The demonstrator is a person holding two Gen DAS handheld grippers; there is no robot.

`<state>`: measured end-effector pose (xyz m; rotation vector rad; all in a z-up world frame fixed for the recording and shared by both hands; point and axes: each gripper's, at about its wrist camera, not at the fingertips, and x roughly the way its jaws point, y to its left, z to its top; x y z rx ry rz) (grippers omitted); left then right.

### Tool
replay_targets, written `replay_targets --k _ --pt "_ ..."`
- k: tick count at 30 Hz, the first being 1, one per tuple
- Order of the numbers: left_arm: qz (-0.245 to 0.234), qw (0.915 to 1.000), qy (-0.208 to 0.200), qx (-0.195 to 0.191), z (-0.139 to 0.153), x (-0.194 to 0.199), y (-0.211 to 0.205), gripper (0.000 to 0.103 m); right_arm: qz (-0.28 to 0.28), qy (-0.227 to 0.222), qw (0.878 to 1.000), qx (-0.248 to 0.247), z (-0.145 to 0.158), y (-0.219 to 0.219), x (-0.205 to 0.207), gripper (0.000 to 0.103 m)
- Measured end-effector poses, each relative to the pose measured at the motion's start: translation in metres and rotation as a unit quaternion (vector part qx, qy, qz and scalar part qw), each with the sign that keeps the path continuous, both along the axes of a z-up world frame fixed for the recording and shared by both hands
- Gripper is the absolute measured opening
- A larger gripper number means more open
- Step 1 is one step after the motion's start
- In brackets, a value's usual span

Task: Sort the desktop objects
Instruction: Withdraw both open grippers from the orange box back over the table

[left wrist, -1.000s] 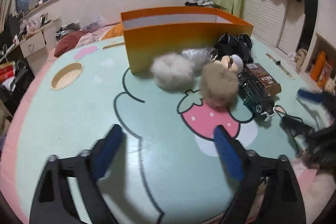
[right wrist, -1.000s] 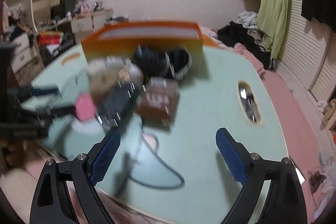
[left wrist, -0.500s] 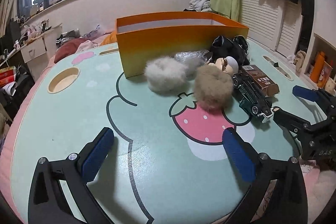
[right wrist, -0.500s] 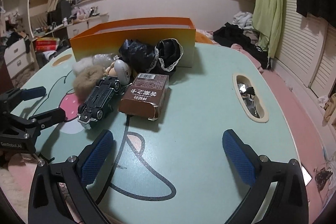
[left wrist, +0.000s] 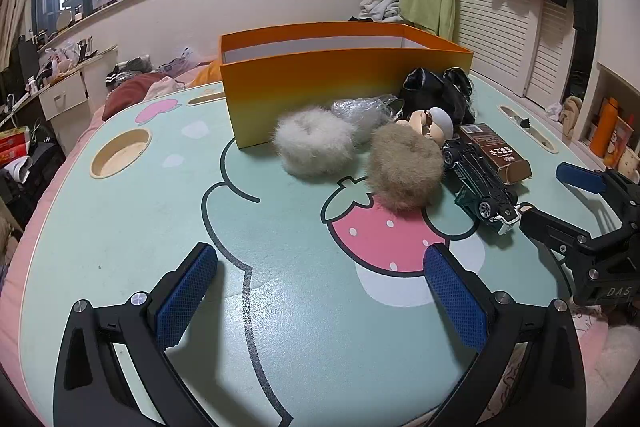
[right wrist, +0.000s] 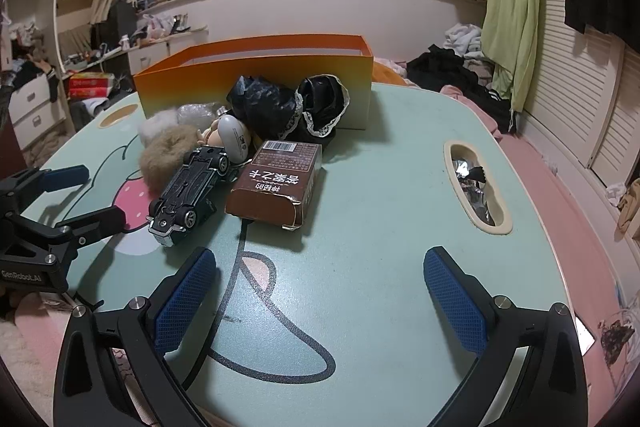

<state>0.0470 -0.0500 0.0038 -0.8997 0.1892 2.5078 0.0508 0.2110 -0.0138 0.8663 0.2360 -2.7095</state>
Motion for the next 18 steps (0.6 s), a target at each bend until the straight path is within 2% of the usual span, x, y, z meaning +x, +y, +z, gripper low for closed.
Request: replay_targets --k 18 --pt "0.005 1.0000 0.000 0.000 -0.0003 0.0002 0.0002 0.103 0.002 0.001 1.000 -0.001 0.0012 0.0004 0.0002 0.103"
